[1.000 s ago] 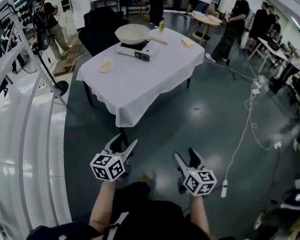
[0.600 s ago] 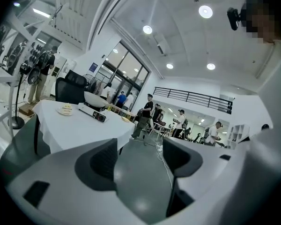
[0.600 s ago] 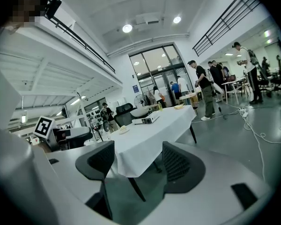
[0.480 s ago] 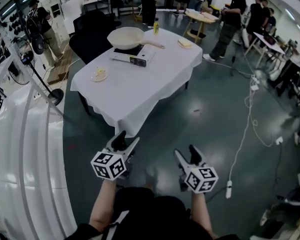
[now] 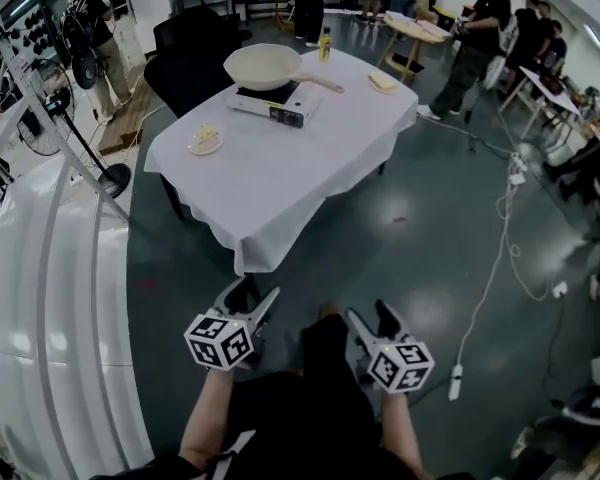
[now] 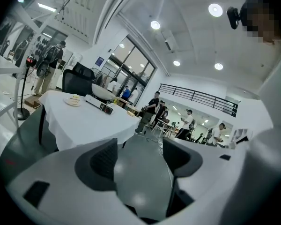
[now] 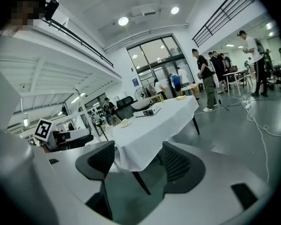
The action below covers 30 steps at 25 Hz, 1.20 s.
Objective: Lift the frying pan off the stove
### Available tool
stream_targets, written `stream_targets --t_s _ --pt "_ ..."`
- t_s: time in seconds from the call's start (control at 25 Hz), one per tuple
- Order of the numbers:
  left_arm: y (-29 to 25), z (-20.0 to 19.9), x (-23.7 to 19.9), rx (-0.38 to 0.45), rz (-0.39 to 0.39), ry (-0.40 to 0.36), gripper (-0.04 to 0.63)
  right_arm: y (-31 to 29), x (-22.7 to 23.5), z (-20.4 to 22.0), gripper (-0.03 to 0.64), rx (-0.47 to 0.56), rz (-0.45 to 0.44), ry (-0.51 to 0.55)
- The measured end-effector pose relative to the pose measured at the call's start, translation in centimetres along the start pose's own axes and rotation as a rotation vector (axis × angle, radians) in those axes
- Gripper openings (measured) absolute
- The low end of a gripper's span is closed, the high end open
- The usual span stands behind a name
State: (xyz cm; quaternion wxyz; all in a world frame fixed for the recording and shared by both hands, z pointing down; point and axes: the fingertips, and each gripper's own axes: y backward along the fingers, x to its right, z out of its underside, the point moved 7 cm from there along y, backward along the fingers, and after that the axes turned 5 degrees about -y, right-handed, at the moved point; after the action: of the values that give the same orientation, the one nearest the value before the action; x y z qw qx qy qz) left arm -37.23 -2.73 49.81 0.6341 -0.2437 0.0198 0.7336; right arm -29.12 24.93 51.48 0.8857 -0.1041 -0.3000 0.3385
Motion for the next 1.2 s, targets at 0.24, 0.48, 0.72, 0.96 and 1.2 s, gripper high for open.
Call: stream_targets --t_s 0.24,0.48,0.72,0.96,1.2 --pt "-1.9 -1.4 -2.1 0.009 -0.040 0.010 0.288 -4.0 0.5 -2.0 0.308 -0.026 -0.047 0.011" --pt "-8.9 -4.4 -3.4 0.040 -0.050 0.026 0.288 -8.9 4.4 -7.1 0.308 -0.018 -0.076 0.032" --pt "-17.4 -8.7 -4.4 0.082 -0.026 0.016 0.288 -14.1 9.4 -12.8 0.308 0.014 -0.075 0.032" --pt "-23.5 -11.7 -5.7 0.096 -0.036 0.030 0.288 -19.0 12.6 -17.6 0.308 -0.011 -0.094 0.062" --pt "-28.8 -13.6 -7.2 0.108 -0.068 0.054 0.288 -23.1 16.1 -21.2 0.308 -0.035 -0.113 0.076"
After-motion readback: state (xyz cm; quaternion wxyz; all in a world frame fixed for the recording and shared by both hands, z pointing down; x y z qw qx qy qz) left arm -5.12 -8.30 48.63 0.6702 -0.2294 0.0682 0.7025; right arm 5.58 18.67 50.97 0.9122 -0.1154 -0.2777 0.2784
